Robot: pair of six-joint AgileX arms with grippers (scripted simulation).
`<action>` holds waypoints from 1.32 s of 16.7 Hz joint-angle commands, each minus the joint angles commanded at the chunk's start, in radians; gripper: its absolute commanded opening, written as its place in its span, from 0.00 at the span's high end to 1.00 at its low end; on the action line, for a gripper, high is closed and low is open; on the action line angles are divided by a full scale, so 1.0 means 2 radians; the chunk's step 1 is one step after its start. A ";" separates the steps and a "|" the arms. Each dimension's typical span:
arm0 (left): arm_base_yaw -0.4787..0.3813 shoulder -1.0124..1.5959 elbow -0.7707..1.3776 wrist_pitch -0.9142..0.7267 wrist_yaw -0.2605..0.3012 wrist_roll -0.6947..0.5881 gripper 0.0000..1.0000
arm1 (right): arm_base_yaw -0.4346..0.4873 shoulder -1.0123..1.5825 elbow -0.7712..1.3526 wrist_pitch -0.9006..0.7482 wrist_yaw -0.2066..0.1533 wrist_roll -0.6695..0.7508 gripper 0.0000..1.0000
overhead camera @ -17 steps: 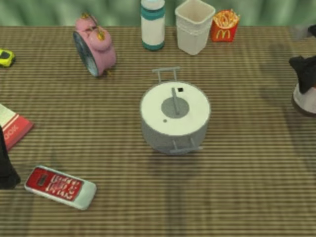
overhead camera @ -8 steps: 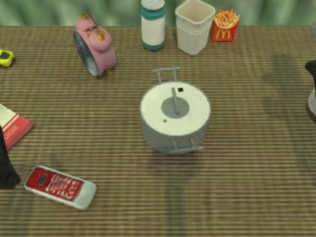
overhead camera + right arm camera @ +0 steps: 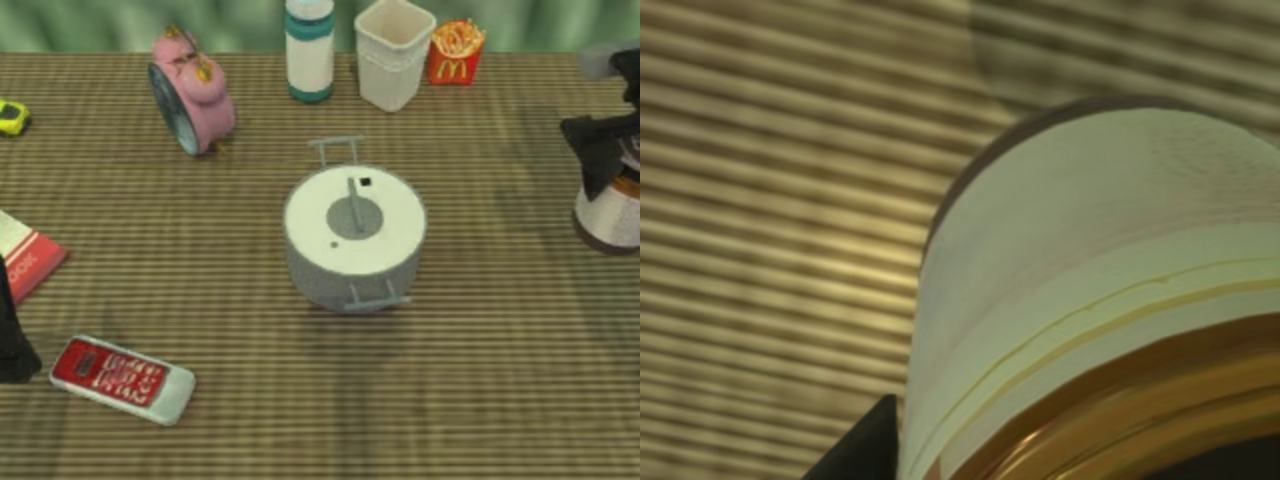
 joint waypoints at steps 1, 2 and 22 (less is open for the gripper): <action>0.000 0.000 0.000 0.000 0.000 0.000 0.00 | 0.012 0.011 0.008 0.003 0.000 0.031 1.00; 0.000 0.000 0.000 0.000 0.000 0.000 0.00 | 0.023 0.022 0.016 0.007 0.000 0.062 1.00; 0.000 0.000 0.000 0.000 0.000 0.000 0.00 | 0.081 0.088 -0.023 0.115 0.002 0.199 1.00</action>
